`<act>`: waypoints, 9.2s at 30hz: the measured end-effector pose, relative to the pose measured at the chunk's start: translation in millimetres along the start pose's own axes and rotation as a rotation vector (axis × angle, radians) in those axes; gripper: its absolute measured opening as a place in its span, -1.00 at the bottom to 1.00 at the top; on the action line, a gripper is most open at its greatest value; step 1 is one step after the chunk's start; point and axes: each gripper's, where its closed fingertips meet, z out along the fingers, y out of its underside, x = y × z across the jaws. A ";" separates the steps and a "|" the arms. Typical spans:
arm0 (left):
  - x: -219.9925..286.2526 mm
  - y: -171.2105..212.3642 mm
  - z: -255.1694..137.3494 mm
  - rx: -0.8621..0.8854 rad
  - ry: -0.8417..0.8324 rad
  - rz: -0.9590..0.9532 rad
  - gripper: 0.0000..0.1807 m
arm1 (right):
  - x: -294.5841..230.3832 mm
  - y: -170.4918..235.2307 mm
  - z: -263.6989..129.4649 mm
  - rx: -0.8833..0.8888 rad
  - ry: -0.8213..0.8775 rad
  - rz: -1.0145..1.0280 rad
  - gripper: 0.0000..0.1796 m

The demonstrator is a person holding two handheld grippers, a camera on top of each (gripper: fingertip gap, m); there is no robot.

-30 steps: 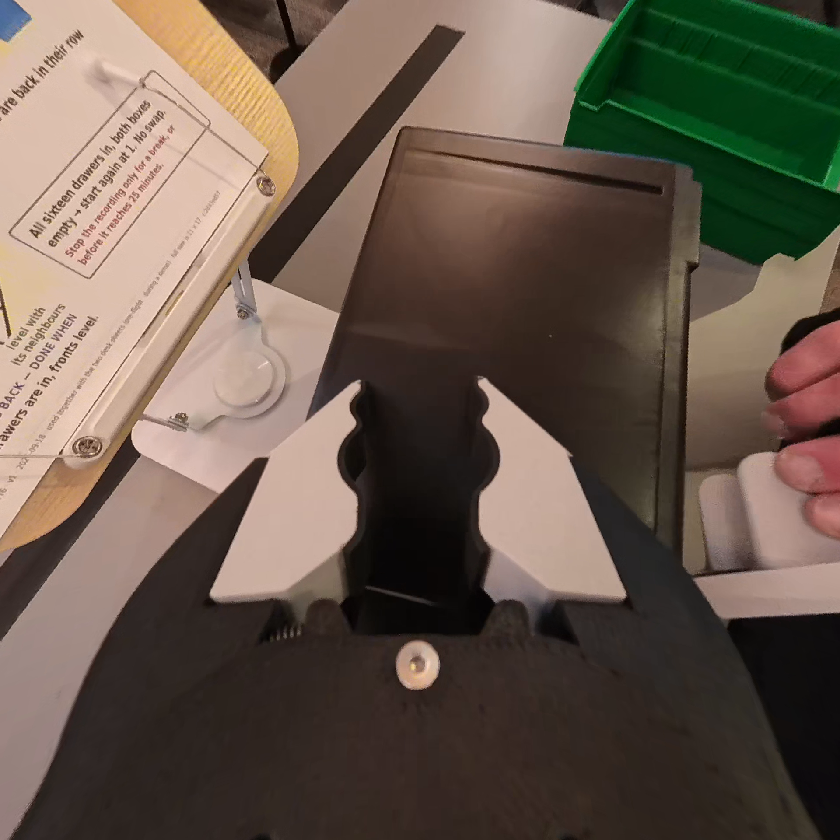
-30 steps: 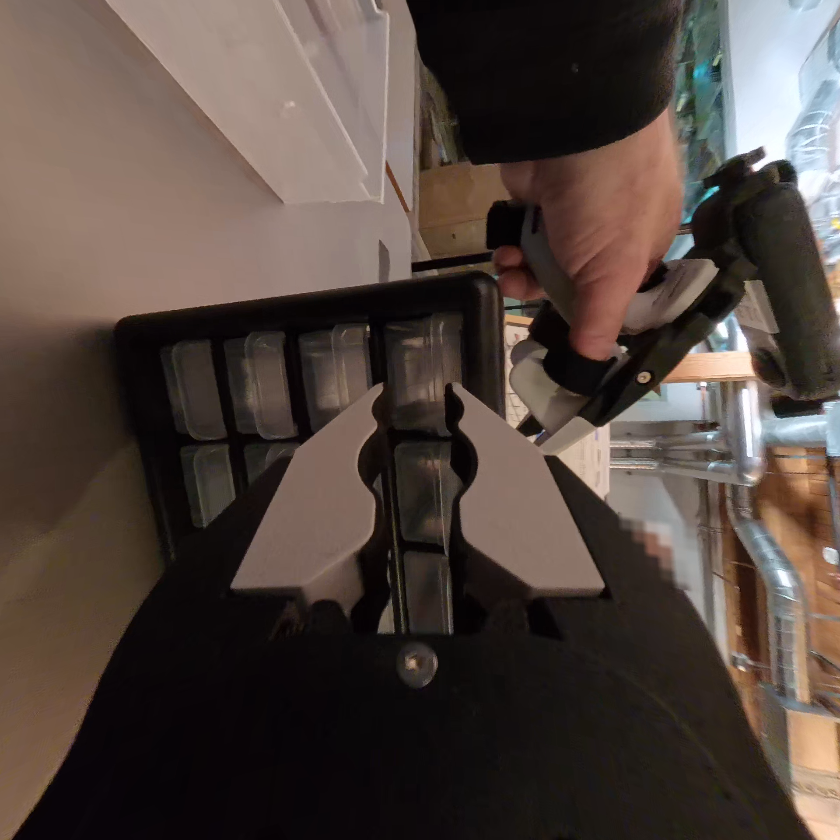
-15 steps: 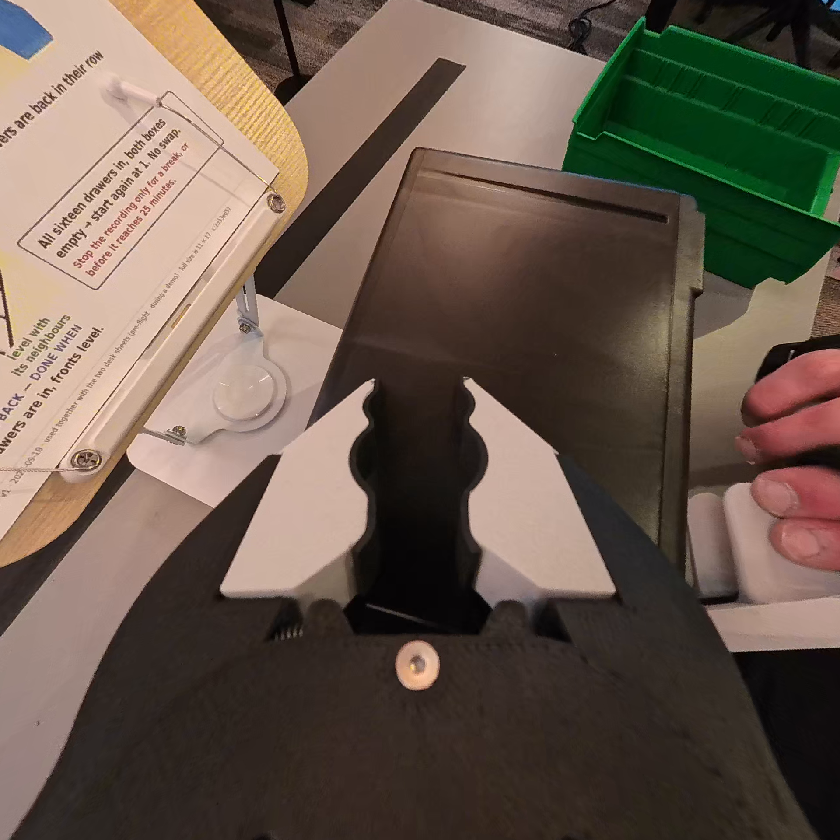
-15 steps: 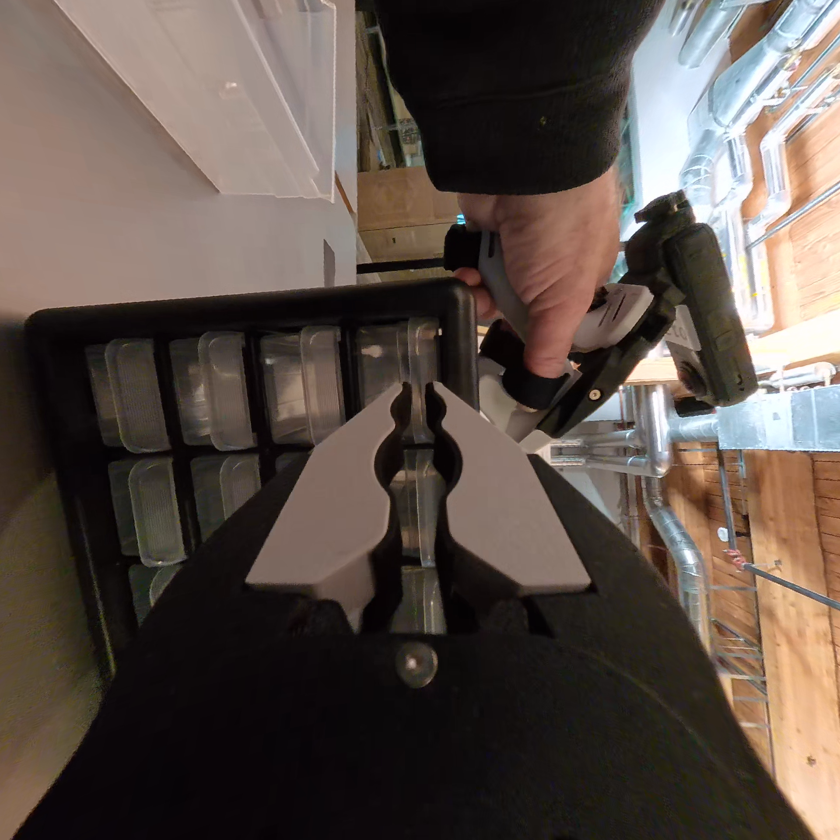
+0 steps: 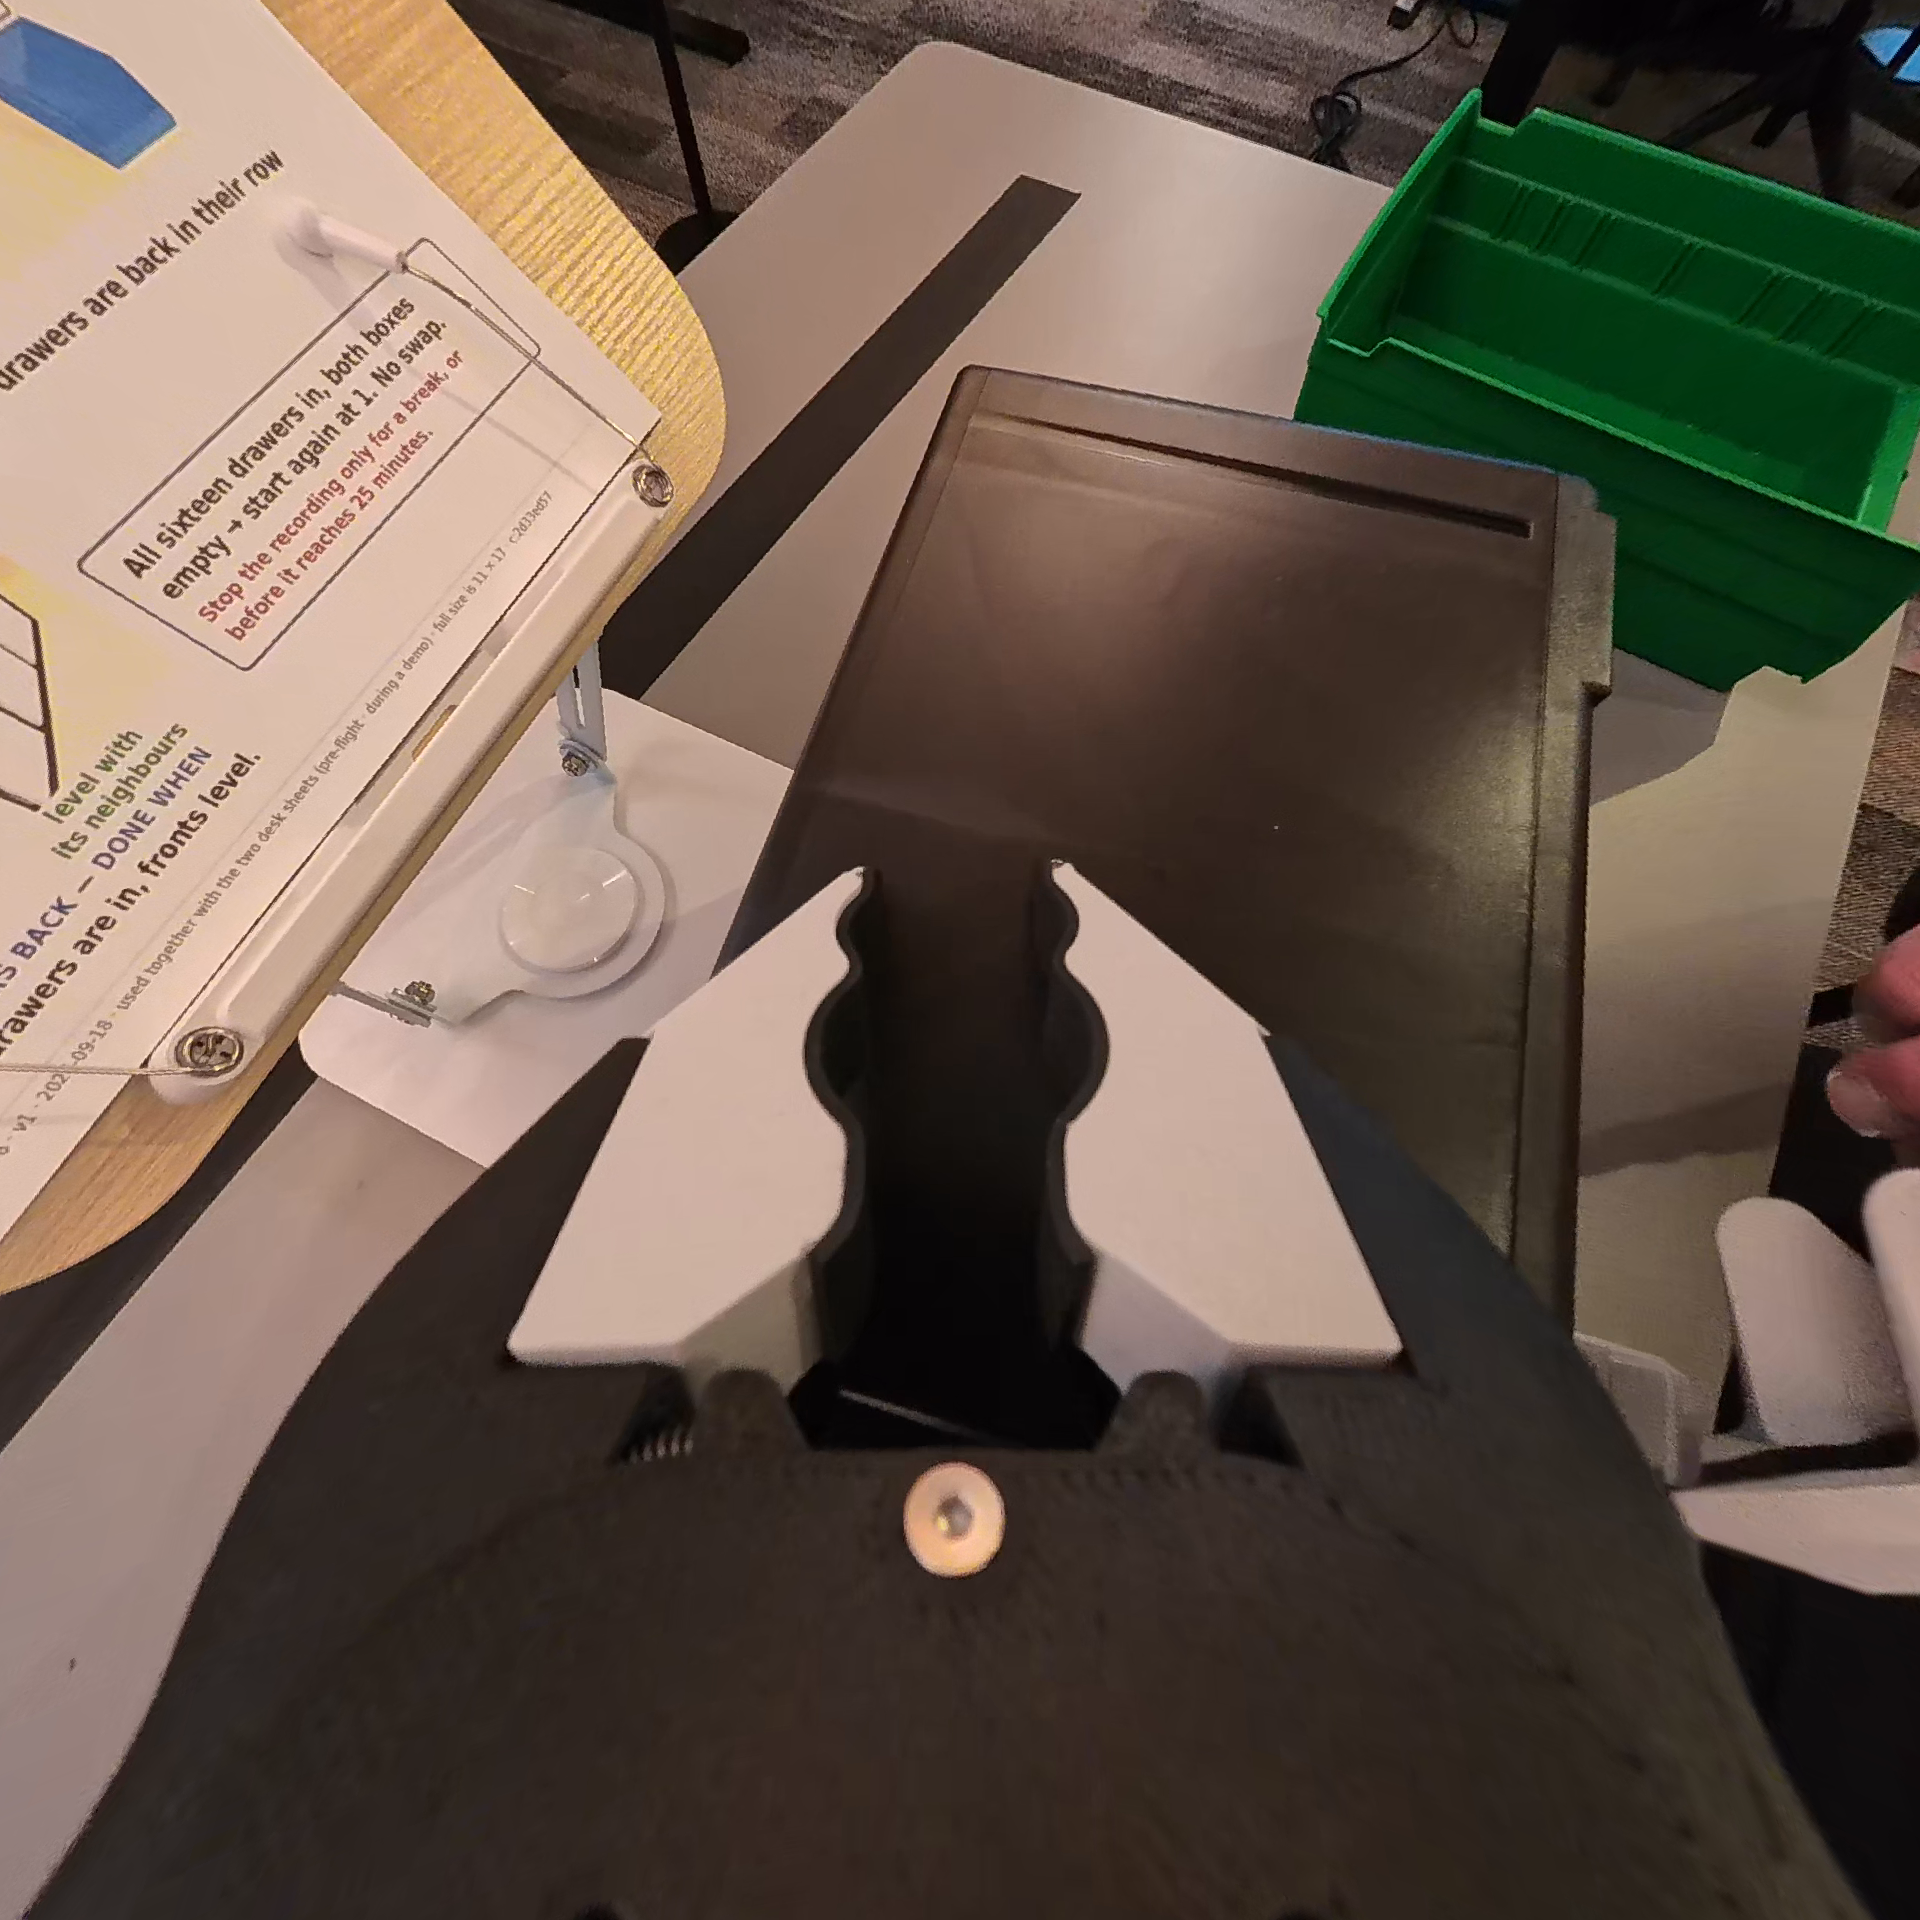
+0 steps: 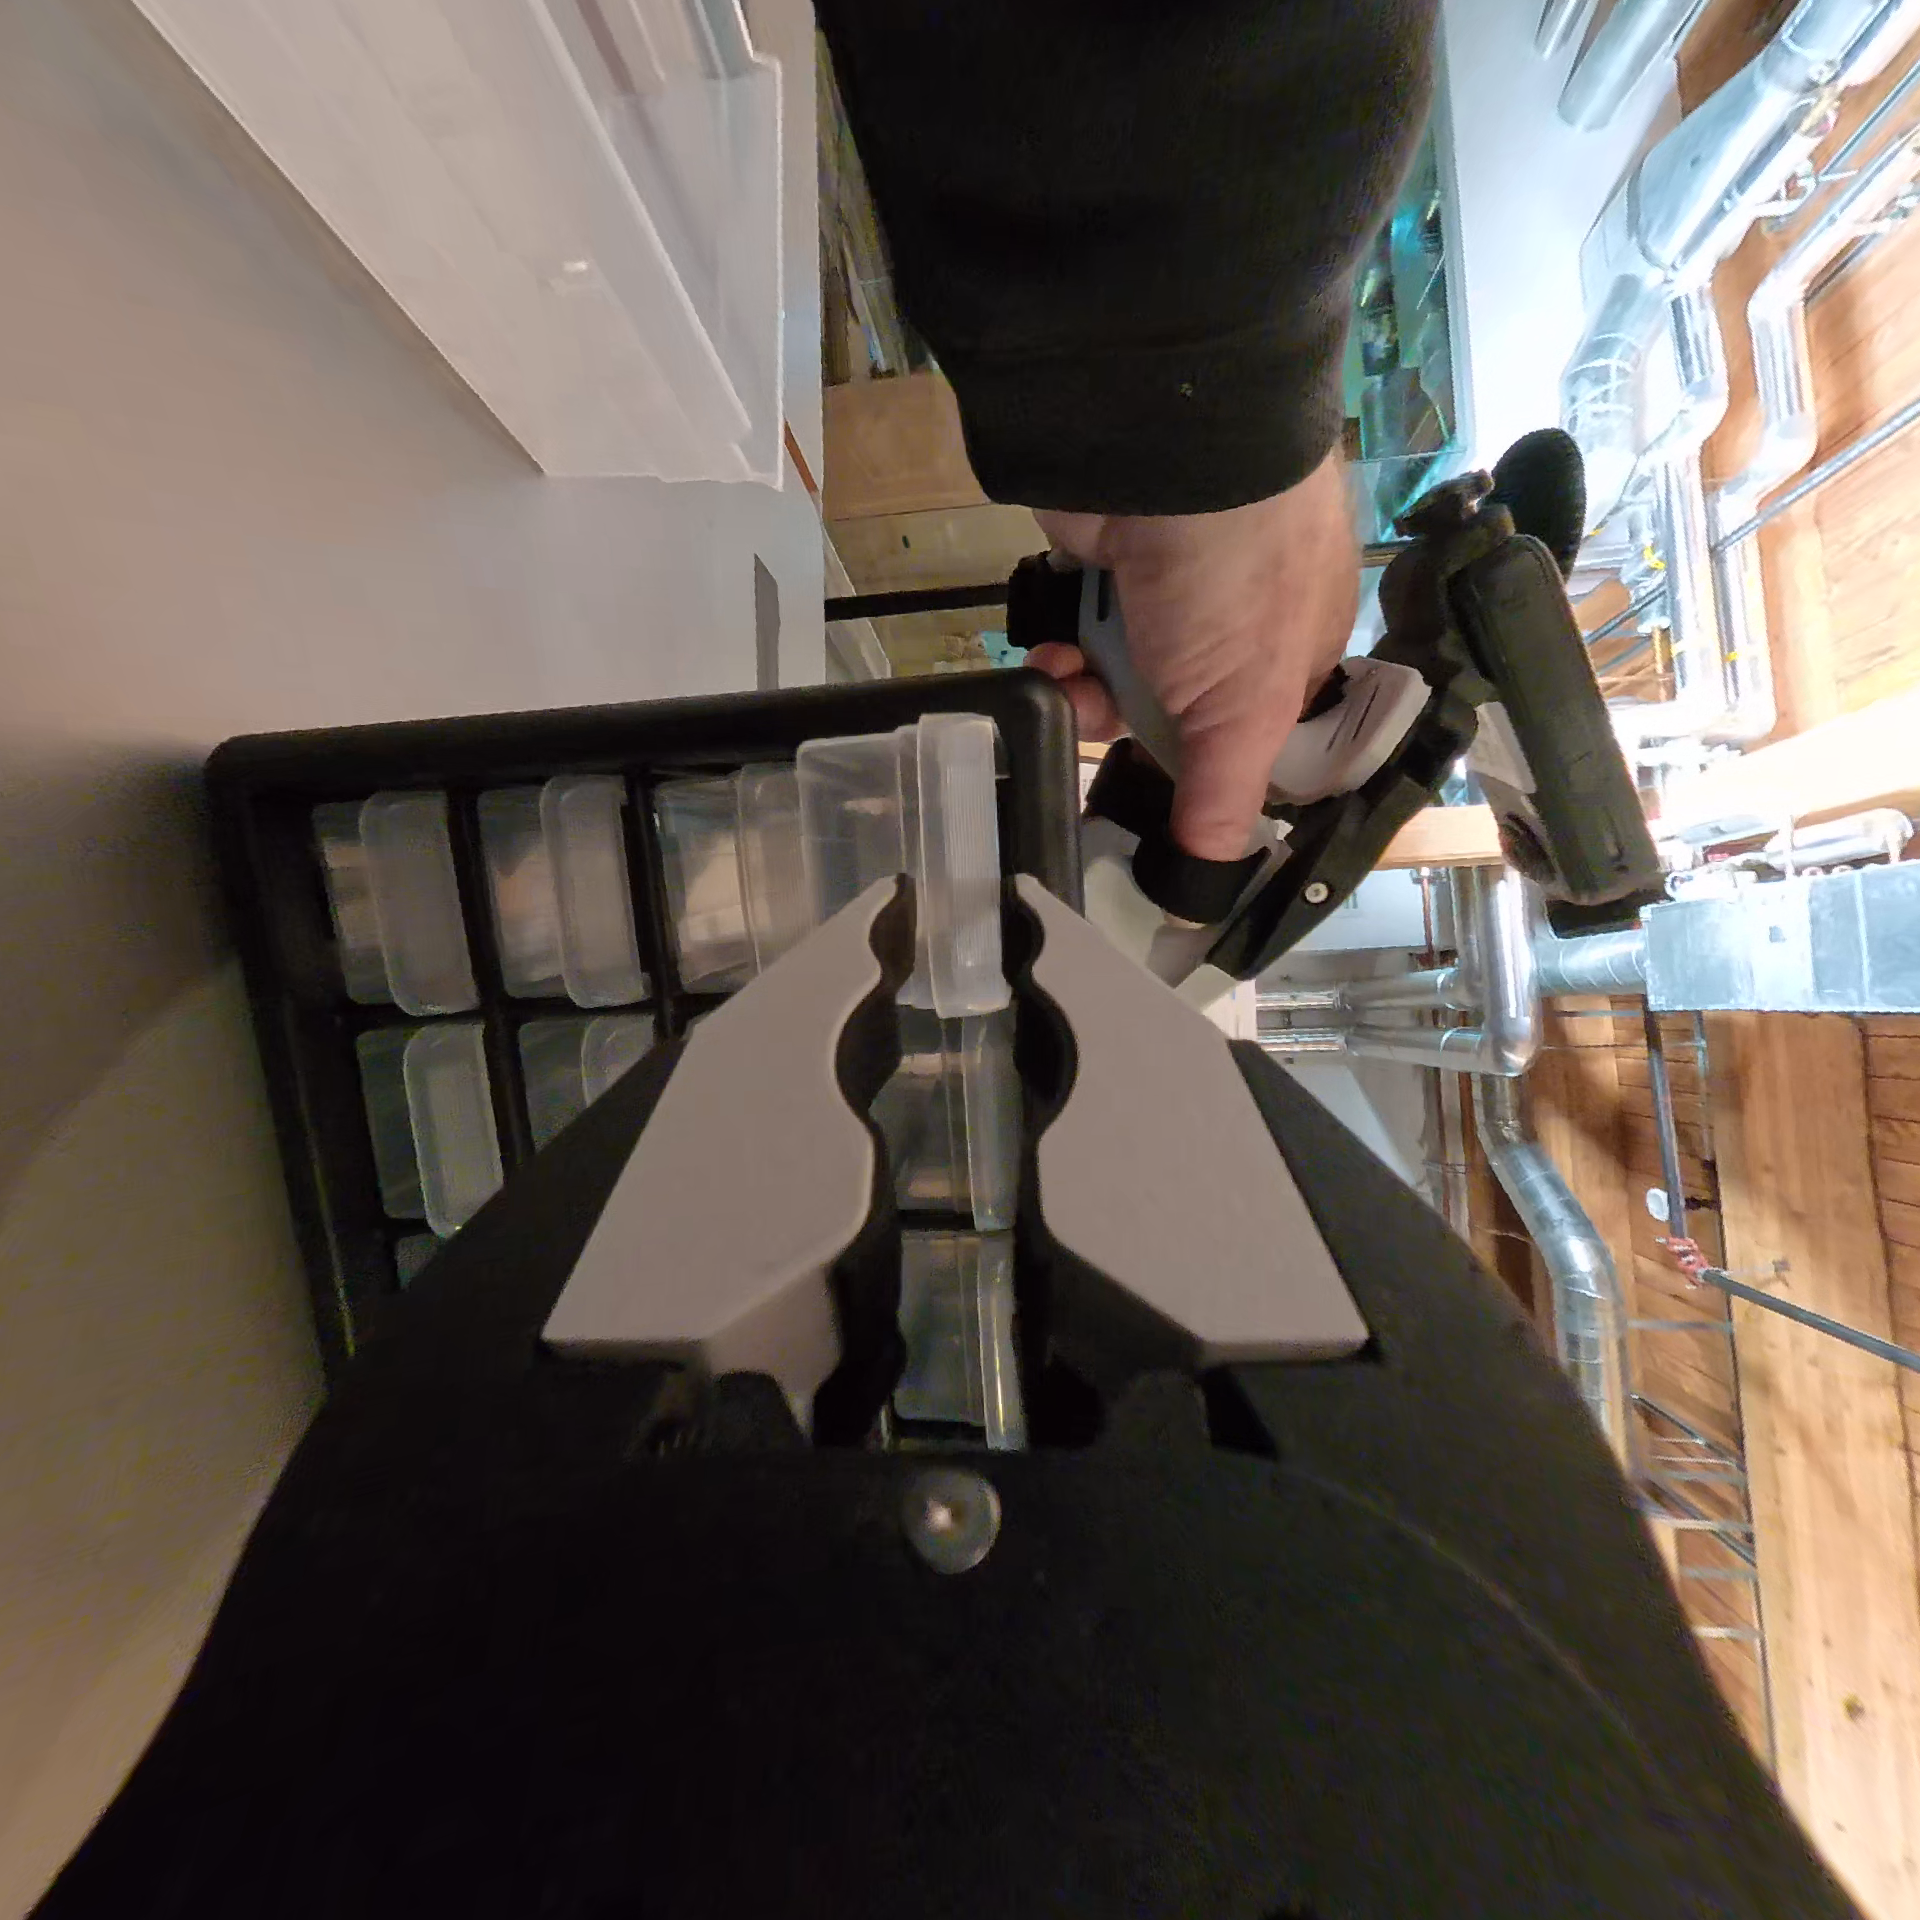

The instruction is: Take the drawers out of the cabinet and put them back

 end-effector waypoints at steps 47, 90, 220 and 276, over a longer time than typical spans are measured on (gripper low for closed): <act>-4.0 -3.1 -1.2 0.047 -0.021 -0.009 -0.77 | -47.9 93.2 -126.4 -0.171 -0.129 0.067 -1.00; -3.3 -4.4 -2.5 0.071 -0.013 -0.006 -0.80 | -185.6 141.5 -119.4 -0.783 -1.042 1.095 -0.29; -2.9 -7.4 -1.4 0.094 -0.018 -0.010 -0.90 | -36.4 81.8 -127.4 -0.099 -0.113 0.017 -1.00; -2.0 -7.7 -2.3 0.102 -0.015 -0.011 -0.91 | -53.0 411.7 -275.3 -0.894 -0.915 0.557 -0.35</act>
